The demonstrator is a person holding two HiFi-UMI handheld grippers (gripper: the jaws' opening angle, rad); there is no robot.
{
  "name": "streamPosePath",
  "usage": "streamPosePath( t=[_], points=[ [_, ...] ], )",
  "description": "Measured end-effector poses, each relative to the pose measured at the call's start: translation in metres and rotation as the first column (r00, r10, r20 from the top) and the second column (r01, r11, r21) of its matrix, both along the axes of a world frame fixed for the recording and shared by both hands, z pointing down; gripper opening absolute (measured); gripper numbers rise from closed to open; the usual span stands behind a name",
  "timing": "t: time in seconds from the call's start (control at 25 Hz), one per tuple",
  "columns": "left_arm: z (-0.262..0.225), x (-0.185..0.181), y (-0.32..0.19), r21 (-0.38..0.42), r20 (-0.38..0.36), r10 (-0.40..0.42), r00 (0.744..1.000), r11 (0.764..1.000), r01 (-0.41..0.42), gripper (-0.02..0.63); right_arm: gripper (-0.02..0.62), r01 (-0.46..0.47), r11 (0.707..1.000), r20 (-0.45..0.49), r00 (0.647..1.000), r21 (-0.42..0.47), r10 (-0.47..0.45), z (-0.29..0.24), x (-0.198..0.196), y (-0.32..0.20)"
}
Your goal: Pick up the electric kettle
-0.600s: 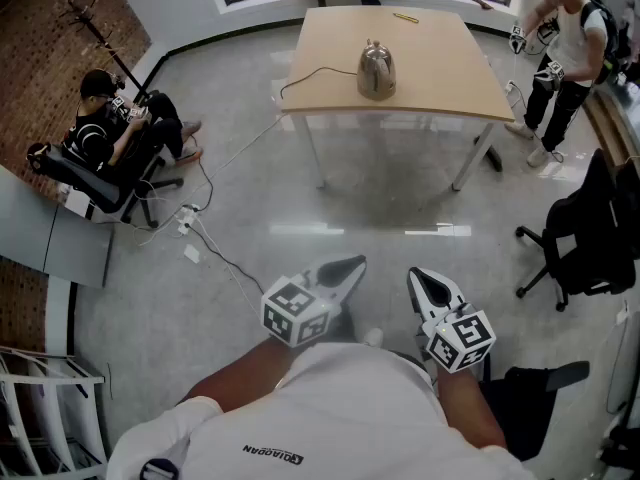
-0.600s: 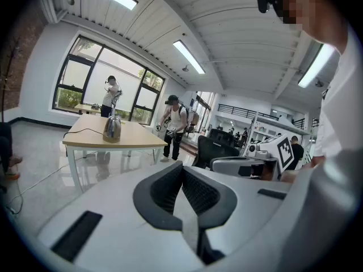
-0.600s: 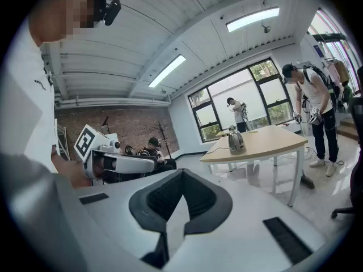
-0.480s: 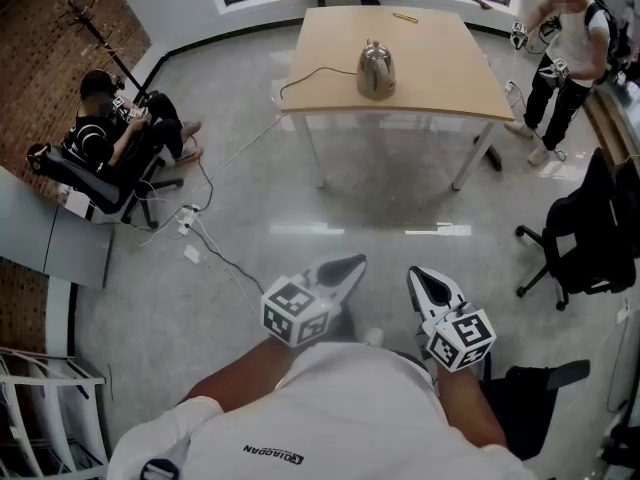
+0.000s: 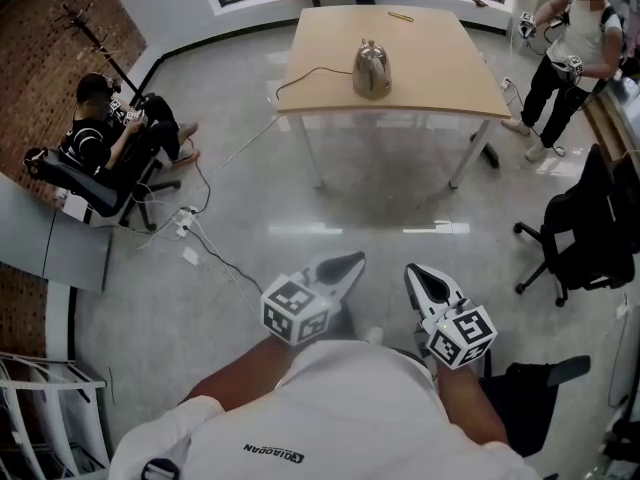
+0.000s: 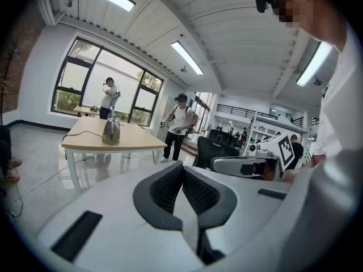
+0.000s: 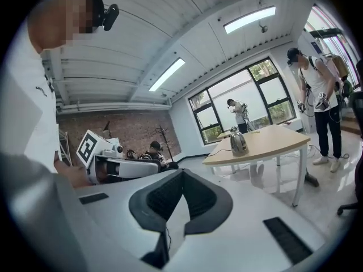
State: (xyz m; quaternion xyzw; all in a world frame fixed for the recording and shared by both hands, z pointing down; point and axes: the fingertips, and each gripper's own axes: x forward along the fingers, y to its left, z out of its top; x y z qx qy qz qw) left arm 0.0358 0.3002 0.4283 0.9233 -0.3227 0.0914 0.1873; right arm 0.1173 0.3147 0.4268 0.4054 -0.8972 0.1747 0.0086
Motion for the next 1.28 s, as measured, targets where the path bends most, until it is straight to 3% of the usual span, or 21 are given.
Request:
streamPosePath(
  t=[0.72,1.28],
  points=[
    [0.017,-0.012,-0.022,-0.055,-0.004,-0.028,1.000,0.998,0.028,-0.005,0.021,0.027,0.997,-0.028,0.999,-0.079,-0.029,0.024,-0.015,-0.019],
    [0.019,-0.029,-0.089,-0.070,-0.010,-0.038,0.999,0.997,0.037,-0.005,0.021,0.000,0.994,-0.031,1.000,-0.109,-0.003,0.025,-0.025,-0.085]
  ],
)
